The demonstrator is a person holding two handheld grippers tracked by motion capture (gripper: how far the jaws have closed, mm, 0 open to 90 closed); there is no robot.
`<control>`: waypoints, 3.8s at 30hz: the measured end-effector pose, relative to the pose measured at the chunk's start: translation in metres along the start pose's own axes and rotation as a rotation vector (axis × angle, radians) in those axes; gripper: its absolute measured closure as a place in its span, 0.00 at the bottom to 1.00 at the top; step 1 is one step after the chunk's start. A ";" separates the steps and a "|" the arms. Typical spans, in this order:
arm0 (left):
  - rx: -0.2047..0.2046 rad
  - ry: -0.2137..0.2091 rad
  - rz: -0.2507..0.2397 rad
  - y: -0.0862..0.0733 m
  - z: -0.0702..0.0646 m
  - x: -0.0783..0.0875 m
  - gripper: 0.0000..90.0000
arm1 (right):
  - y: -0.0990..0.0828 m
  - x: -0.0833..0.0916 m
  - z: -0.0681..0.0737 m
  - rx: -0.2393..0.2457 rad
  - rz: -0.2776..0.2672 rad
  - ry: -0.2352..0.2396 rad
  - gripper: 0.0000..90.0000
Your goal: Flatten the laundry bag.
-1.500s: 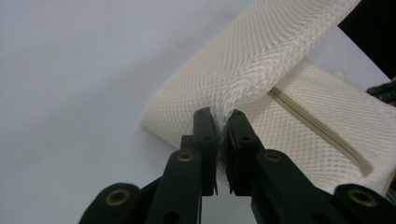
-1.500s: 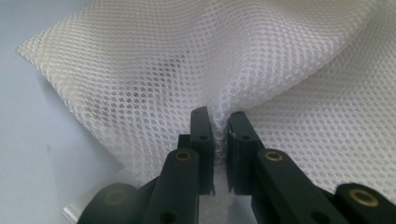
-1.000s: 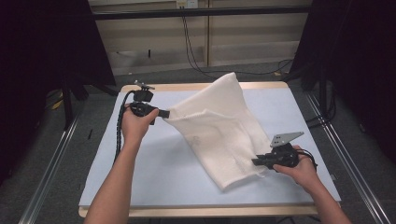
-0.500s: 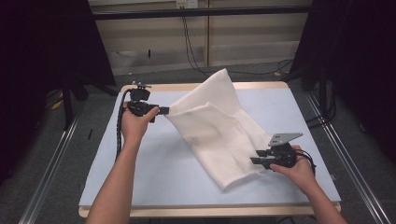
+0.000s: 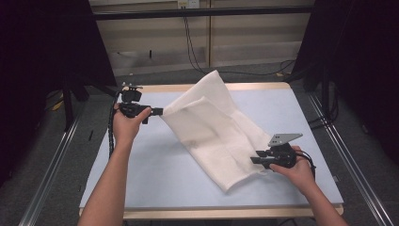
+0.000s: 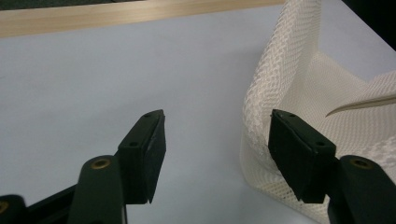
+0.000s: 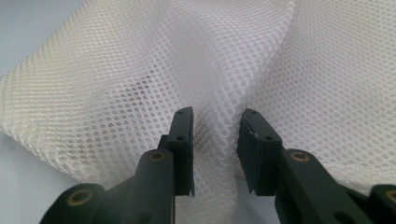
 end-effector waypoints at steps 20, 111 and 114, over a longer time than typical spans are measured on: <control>-0.024 0.056 0.034 -0.018 0.022 0.017 0.36 | 0.001 -0.004 -0.003 -0.057 0.002 -0.015 0.69; -0.254 -0.269 0.256 -0.057 -0.190 -0.112 0.45 | 0.040 -0.022 0.060 0.165 -0.087 0.075 0.99; -0.257 -0.253 0.272 -0.057 -0.191 -0.114 0.52 | 0.040 -0.022 0.060 0.167 -0.089 0.073 0.99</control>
Point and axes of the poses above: each handheld gripper's, and its own axes: x roughly backward along the jaws, y roughly out of its top, z roughly to its left, the point moved 1 cm from there along -x, roughly forward along the jaws, and after that the axes turned 7 degrees about x, right-handed, at the moved point
